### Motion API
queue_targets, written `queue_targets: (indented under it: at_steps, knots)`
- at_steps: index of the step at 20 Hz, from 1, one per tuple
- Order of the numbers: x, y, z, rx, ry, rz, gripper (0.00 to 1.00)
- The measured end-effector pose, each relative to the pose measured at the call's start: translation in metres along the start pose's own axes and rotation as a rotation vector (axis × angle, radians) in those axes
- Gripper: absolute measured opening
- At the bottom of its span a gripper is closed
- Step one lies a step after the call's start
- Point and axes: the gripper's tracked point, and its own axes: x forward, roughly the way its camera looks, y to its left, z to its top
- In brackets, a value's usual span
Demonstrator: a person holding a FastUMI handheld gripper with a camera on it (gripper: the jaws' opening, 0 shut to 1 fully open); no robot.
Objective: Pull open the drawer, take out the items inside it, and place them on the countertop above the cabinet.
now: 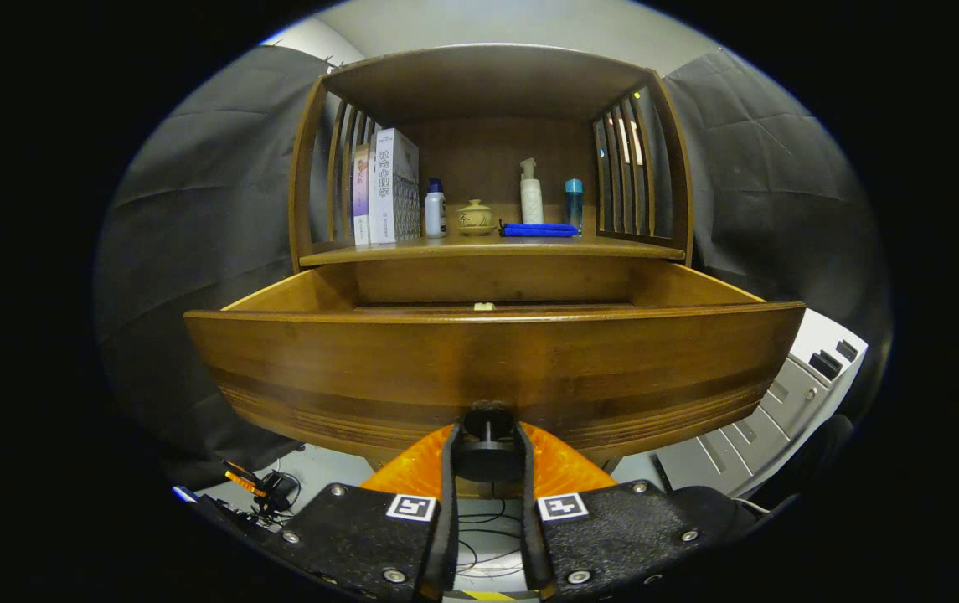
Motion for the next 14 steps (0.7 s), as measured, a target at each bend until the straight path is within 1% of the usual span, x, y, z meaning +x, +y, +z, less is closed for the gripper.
queue_targets:
  at_steps: [1, 2, 4, 7, 9, 12, 14]
  knots:
    - [0.0, 0.001, -0.001, 0.002, 0.003, 0.003, 0.32]
    - [0.0, 0.002, 0.0, 0.004, 0.006, 0.005, 0.37]
    - [-0.006, 0.006, 0.001, 0.003, 0.006, 0.029, 0.54]
    - [-0.02, 0.016, 0.021, 0.001, -0.062, 0.078, 0.79]
    - [-0.031, 0.02, 0.041, -0.01, -0.099, 0.09, 0.96]
    - [-0.044, 0.022, 0.083, -0.078, -0.16, 0.07, 0.96]
    - [-0.047, 0.023, 0.105, -0.123, -0.156, 0.056, 0.96]
